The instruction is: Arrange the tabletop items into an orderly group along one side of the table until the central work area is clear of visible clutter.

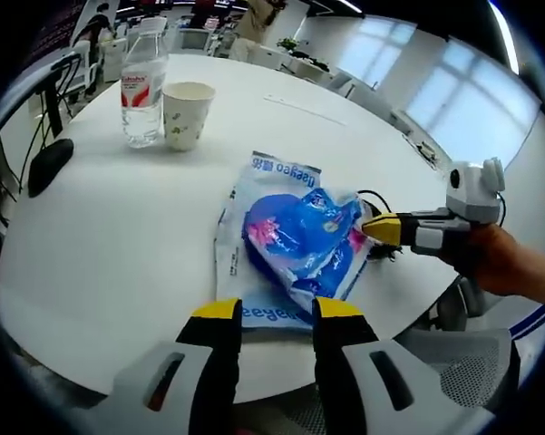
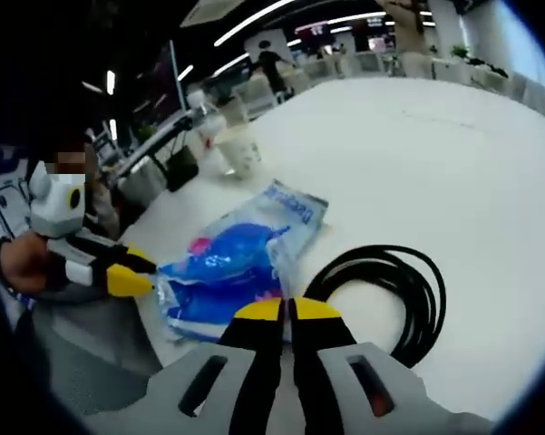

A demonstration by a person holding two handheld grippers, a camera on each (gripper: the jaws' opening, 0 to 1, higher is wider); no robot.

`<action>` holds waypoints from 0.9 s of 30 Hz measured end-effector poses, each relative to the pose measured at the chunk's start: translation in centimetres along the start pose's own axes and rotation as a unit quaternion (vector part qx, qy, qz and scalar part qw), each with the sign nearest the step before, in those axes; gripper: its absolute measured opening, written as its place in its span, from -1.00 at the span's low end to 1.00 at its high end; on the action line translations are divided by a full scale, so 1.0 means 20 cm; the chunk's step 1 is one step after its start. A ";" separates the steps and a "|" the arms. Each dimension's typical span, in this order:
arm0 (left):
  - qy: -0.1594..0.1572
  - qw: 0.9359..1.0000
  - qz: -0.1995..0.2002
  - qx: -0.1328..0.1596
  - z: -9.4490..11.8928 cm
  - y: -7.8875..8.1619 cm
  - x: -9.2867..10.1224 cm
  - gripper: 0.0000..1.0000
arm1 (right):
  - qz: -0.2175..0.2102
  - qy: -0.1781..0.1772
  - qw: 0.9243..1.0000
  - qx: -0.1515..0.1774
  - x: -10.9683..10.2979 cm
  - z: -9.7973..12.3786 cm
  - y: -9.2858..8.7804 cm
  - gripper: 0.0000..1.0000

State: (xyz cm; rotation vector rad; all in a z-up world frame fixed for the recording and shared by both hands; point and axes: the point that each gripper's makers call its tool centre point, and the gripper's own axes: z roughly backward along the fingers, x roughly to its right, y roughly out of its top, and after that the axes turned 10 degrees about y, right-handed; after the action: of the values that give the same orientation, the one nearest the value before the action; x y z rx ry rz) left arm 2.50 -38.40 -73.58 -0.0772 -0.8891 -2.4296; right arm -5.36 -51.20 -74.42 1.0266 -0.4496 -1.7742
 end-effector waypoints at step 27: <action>-0.008 1.000 -0.002 -0.006 -0.02 -0.03 0.05 -0.55 | -0.021 -0.030 0.999 0.025 0.00 0.06 -0.02 -1.00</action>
State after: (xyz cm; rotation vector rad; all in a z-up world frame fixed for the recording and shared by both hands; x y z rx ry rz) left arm 1.32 -38.71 -73.99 -0.0982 -0.8830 -2.4410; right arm -6.57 -51.32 -73.95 1.0252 -0.5153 -1.8435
